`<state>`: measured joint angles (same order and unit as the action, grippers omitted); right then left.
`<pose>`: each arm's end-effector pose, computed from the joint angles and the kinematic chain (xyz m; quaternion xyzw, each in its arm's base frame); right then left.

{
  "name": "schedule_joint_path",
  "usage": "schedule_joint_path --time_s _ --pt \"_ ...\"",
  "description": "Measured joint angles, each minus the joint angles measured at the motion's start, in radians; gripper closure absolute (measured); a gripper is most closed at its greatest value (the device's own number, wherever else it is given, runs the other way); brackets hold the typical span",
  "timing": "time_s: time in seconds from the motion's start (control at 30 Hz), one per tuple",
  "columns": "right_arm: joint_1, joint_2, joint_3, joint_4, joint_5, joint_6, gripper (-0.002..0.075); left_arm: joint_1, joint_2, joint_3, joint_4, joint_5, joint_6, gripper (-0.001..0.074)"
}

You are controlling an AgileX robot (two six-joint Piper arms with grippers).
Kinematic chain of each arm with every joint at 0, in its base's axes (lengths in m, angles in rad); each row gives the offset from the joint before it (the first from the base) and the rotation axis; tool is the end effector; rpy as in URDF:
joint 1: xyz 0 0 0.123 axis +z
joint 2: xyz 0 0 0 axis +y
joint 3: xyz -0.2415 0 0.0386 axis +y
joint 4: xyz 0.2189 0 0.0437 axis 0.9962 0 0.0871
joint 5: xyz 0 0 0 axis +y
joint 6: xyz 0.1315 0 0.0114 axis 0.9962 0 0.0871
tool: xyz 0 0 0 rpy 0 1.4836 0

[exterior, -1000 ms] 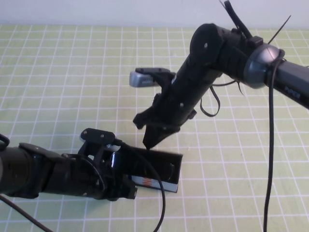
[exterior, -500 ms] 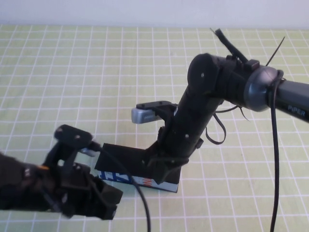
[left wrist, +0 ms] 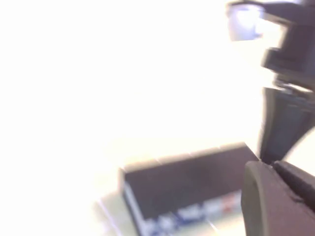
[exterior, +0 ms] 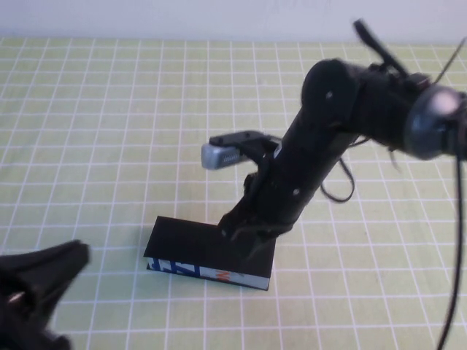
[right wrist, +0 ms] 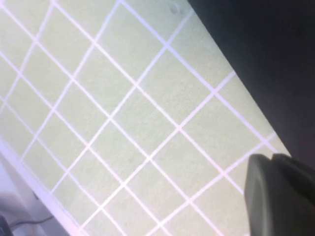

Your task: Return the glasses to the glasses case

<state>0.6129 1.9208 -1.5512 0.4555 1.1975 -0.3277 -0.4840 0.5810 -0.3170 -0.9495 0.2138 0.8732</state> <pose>0.2587 0.2481 0.1789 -0.3762 0.9005 0.2179 0.0134 0.1364 -0.0975 0.2341 0.2170 0.7744 -0.2272 0.5492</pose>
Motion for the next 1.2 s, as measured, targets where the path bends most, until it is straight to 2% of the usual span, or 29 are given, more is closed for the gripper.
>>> schedule_joint_path --time_s 0.23,0.4,0.67,0.97,1.2 --pt "0.0 -0.266 0.099 -0.04 -0.07 0.0 0.0737 0.0 -0.342 0.207 -0.011 -0.208 0.004 0.0737" --pt "0.0 -0.491 0.245 -0.046 -0.165 0.009 0.0737 0.0 -0.468 0.328 -0.019 -0.278 0.004 0.0737" --pt "0.0 -0.807 0.486 -0.09 -0.292 0.047 0.0737 0.0 -0.488 0.342 -0.019 -0.302 0.015 0.0737" --pt "0.0 -1.125 0.795 -0.092 -0.567 0.072 0.0737 0.0 -0.488 0.344 -0.019 -0.307 0.015 0.0737" --pt "0.0 -1.267 0.999 0.005 -0.652 0.074 0.0737 0.0 -0.488 0.344 -0.019 -0.307 0.015 0.0737"
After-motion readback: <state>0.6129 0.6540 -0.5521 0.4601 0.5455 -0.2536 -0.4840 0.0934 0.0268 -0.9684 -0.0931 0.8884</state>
